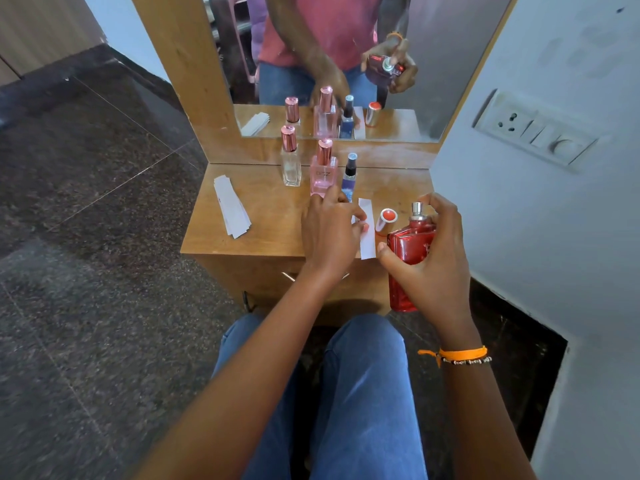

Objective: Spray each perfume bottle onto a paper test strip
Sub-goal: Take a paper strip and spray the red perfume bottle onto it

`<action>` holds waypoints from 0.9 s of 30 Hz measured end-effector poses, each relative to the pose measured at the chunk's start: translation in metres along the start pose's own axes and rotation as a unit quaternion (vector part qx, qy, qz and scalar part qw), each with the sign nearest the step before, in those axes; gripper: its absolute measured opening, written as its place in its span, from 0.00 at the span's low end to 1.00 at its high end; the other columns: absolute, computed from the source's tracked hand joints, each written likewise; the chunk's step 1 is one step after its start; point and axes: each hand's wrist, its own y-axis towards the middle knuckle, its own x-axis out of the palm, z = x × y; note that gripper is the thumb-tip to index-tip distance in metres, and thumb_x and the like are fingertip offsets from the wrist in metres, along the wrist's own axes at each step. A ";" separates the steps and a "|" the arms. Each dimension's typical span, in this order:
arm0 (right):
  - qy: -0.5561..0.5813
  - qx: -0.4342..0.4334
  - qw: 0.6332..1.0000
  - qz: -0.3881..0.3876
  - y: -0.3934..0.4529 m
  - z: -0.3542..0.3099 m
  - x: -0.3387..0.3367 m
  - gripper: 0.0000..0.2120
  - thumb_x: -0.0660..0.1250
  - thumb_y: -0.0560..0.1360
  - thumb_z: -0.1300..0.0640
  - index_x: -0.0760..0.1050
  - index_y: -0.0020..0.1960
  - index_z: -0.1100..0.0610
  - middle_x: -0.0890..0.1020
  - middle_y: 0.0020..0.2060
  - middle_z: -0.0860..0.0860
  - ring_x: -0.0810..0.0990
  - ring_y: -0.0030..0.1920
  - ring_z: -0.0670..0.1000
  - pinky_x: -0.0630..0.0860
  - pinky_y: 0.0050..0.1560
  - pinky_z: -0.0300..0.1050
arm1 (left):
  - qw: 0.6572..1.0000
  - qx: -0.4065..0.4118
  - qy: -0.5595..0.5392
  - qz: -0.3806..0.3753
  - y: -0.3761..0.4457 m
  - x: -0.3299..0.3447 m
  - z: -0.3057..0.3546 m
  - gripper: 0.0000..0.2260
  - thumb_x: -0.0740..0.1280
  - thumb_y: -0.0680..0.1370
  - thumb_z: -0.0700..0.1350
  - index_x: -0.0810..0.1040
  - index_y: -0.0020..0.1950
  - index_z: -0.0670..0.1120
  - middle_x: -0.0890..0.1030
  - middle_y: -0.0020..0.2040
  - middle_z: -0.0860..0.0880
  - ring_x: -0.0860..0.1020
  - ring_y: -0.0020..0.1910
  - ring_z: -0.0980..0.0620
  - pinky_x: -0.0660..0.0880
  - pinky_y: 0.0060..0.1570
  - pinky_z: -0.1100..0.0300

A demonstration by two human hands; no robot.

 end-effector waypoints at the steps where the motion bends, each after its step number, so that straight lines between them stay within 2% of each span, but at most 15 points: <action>1: 0.000 0.001 1.000 -0.001 0.000 0.001 0.000 0.36 0.70 0.65 0.43 0.62 0.69 0.50 0.70 0.62 0.47 0.71 0.53 0.43 0.68 0.45 0.29 | 1.000 0.000 0.000 -0.001 0.000 0.000 0.000 0.08 0.72 0.72 0.46 0.84 0.50 0.49 0.78 0.54 0.49 0.73 0.55 0.48 0.69 0.54 0.54; 7: 0.004 0.006 1.000 -0.004 0.001 0.005 0.002 0.37 0.70 0.64 0.44 0.61 0.69 0.49 0.70 0.63 0.47 0.71 0.54 0.43 0.70 0.47 0.31 | 1.000 -0.002 -0.005 -0.003 0.004 0.003 0.000 0.08 0.72 0.72 0.47 0.83 0.51 0.50 0.77 0.54 0.50 0.73 0.56 0.48 0.69 0.55 0.54; 9: 0.007 0.005 1.000 -0.001 0.002 0.006 0.003 0.37 0.70 0.64 0.44 0.61 0.69 0.49 0.69 0.61 0.44 0.71 0.54 0.43 0.70 0.47 0.32 | 1.000 -0.001 -0.006 -0.002 0.005 0.005 0.000 0.08 0.71 0.73 0.47 0.83 0.51 0.50 0.78 0.54 0.50 0.72 0.56 0.48 0.69 0.54 0.54; 13: 0.006 0.004 1.000 0.004 0.001 0.006 0.004 0.36 0.71 0.63 0.45 0.61 0.68 0.47 0.66 0.58 0.39 0.72 0.54 0.43 0.77 0.49 0.43 | 1.000 0.002 -0.010 0.004 0.006 0.008 0.000 0.08 0.71 0.73 0.46 0.83 0.51 0.50 0.78 0.53 0.50 0.72 0.56 0.49 0.68 0.54 0.56; 16: 0.010 0.005 1.000 0.005 0.000 0.004 0.005 0.36 0.71 0.63 0.45 0.61 0.67 0.47 0.67 0.58 0.39 0.74 0.55 0.44 0.78 0.50 0.46 | 1.000 0.010 -0.020 0.021 0.005 0.008 -0.002 0.08 0.72 0.72 0.45 0.83 0.50 0.49 0.79 0.52 0.50 0.74 0.55 0.48 0.69 0.52 0.55; 19: 0.018 0.006 1.000 0.007 -0.001 0.005 0.006 0.35 0.71 0.63 0.46 0.62 0.67 0.48 0.67 0.57 0.38 0.74 0.55 0.45 0.79 0.52 0.48 | 0.997 0.021 -0.051 0.051 0.003 0.004 -0.003 0.07 0.70 0.73 0.42 0.83 0.50 0.48 0.79 0.48 0.49 0.76 0.51 0.47 0.71 0.48 0.54; 21: 0.033 0.007 0.999 0.005 -0.002 0.005 0.007 0.35 0.72 0.65 0.44 0.61 0.67 0.47 0.68 0.59 0.41 0.74 0.57 0.47 0.79 0.55 0.53 | 0.990 0.024 -0.126 0.050 -0.002 -0.005 -0.003 0.07 0.67 0.75 0.40 0.83 0.51 0.46 0.79 0.47 0.49 0.77 0.47 0.50 0.72 0.45 0.57; 24: 0.088 0.022 0.996 0.001 0.000 0.004 0.008 0.29 0.68 0.69 0.38 0.59 0.65 0.41 0.69 0.63 0.45 0.75 0.61 0.49 0.76 0.60 0.58 | 0.955 -0.007 -0.293 -0.051 -0.016 -0.027 -0.002 0.10 0.61 0.80 0.42 0.82 0.53 0.45 0.81 0.46 0.50 0.78 0.43 0.57 0.73 0.44 0.68; 27: 0.156 0.043 0.987 -0.001 0.004 0.000 0.012 0.19 0.56 0.73 0.34 0.59 0.62 0.34 0.70 0.64 0.49 0.74 0.62 0.49 0.73 0.64 0.60 | 0.904 -0.019 -0.392 -0.172 -0.031 -0.042 -0.004 0.10 0.61 0.80 0.45 0.80 0.56 0.46 0.83 0.48 0.49 0.81 0.48 0.54 0.76 0.50 0.64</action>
